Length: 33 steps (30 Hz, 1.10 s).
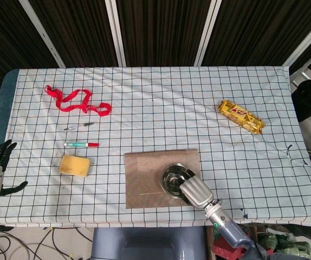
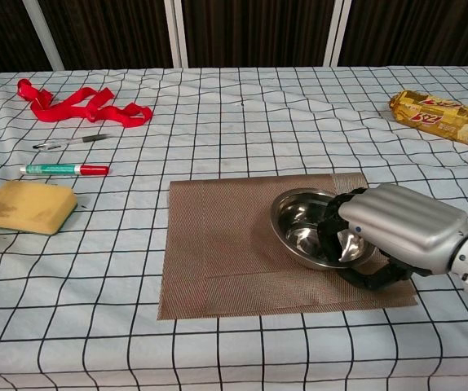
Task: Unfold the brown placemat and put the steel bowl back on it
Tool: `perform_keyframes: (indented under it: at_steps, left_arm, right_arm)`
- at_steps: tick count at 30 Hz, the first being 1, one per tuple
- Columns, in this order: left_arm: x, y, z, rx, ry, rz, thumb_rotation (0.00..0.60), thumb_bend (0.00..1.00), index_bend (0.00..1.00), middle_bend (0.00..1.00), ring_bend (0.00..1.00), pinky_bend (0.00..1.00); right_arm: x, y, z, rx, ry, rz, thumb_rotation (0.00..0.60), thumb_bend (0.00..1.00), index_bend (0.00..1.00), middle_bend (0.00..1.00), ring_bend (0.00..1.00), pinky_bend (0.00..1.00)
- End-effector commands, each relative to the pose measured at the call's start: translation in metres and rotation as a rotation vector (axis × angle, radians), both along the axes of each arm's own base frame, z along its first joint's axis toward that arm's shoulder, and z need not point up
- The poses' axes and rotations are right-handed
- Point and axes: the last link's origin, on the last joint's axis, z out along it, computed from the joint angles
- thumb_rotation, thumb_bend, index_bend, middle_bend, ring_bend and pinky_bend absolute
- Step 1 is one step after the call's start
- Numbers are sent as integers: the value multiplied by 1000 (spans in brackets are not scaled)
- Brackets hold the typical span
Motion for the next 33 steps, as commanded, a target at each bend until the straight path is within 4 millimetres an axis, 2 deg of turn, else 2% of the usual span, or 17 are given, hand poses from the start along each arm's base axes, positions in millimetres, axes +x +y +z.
perform_keyframes:
  at_steps: [1,8,16,24,29,33]
  left_arm:
    - [0,0,0,-1,0,-1,600,13,0,0,0,0]
    - [0,0,0,-2,-1,-2,600,13,0,0,0,0]
    - [1,-1,0,2,-2,-5,600,13,0,0,0,0]
    - [1,-1,0,3,-1,-5,600,13,0,0,0,0]
    - [1,-2,-1,3,-3,-4,600,13,0,0,0,0]
    - [2,-3,-1,3,-5,-7,600,13,0,0,0,0]
  right_arm:
    - [1,0,1,-1,-6,8,600,537,690,532,260,248]
    - [3,-7,15,-65,-38,32,600,576,741,552,272,257]
    - [-6,-33,53,-201,-31,6,600,576,748,552,273,257]
    - [-42,-65,97,-341,21,-117,600,576,749,553,274,257]
    - [-71,-81,114,-399,86,-205,600,576,748,553,274,257]
    - [-98,-85,121,-414,105,-309,600,576,748,552,274,257]
